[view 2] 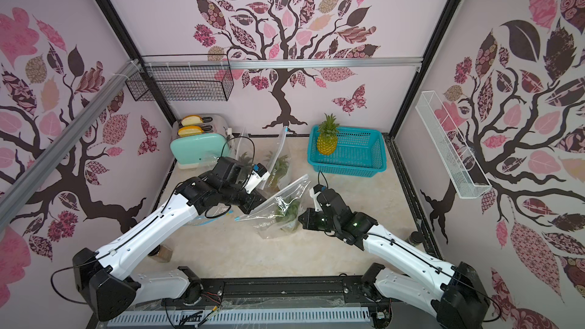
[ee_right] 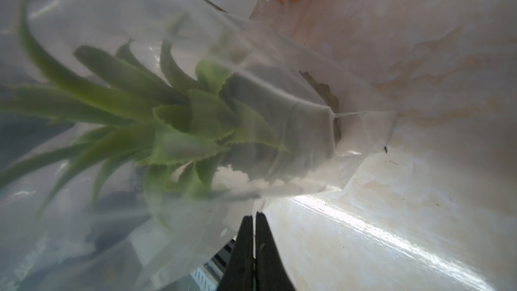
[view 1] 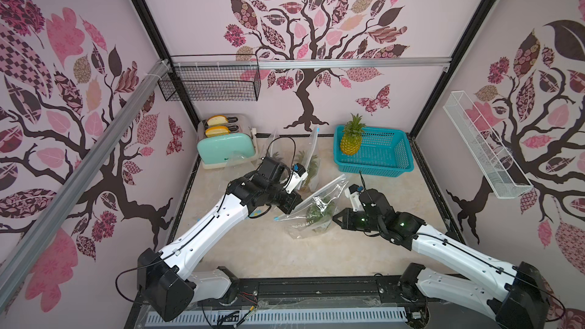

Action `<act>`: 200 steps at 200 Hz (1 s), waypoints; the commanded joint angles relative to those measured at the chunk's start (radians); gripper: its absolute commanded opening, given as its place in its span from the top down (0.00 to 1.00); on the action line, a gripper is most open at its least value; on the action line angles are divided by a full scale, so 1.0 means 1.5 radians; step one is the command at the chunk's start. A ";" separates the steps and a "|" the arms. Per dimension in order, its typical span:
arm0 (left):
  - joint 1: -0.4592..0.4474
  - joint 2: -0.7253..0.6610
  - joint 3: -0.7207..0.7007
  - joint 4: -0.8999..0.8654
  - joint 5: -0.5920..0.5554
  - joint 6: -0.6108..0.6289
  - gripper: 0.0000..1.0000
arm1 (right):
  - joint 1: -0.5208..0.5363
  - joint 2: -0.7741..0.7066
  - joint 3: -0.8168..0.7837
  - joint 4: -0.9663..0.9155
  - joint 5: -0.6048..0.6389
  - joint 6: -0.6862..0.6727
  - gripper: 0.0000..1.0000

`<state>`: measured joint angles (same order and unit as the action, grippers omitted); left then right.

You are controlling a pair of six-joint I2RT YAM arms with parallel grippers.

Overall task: Open the zip-top bag and take out the pineapple
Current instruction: Adjust the zipper food storage bag at the center of the board.

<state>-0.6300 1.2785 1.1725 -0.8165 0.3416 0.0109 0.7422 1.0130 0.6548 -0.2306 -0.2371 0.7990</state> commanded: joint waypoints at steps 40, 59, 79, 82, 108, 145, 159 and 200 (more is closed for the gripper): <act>-0.085 -0.059 -0.093 0.160 -0.073 -0.125 1.00 | -0.033 0.049 0.018 0.142 -0.003 0.012 0.91; -0.108 -0.084 -0.117 0.199 -0.098 -0.169 1.00 | -0.061 0.067 0.020 0.173 -0.032 0.012 0.91; -0.122 -0.107 -0.141 0.235 -0.112 -0.217 1.00 | -0.084 0.090 0.032 0.208 -0.065 0.008 0.90; -0.124 -0.111 -0.147 0.242 -0.114 -0.223 1.00 | -0.086 0.095 0.037 0.211 -0.069 0.007 0.90; -0.164 -0.133 -0.178 0.298 -0.141 -0.271 1.00 | -0.098 0.166 0.096 0.221 -0.118 -0.022 0.88; -0.224 -0.131 -0.177 0.344 -0.181 -0.299 1.00 | -0.105 0.231 0.161 0.214 -0.144 -0.051 0.84; -0.227 -0.134 -0.165 0.325 -0.203 -0.290 1.00 | -0.108 0.217 0.173 0.170 -0.121 -0.071 0.78; -0.226 -0.177 -0.138 0.237 -0.297 -0.248 0.81 | -0.110 0.125 0.209 -0.016 -0.034 -0.175 0.57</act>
<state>-0.9695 1.0653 0.9215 -0.3996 0.0010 -0.3962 0.5854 1.2919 0.9012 -0.0654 -0.3599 0.6575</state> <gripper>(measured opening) 0.137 0.389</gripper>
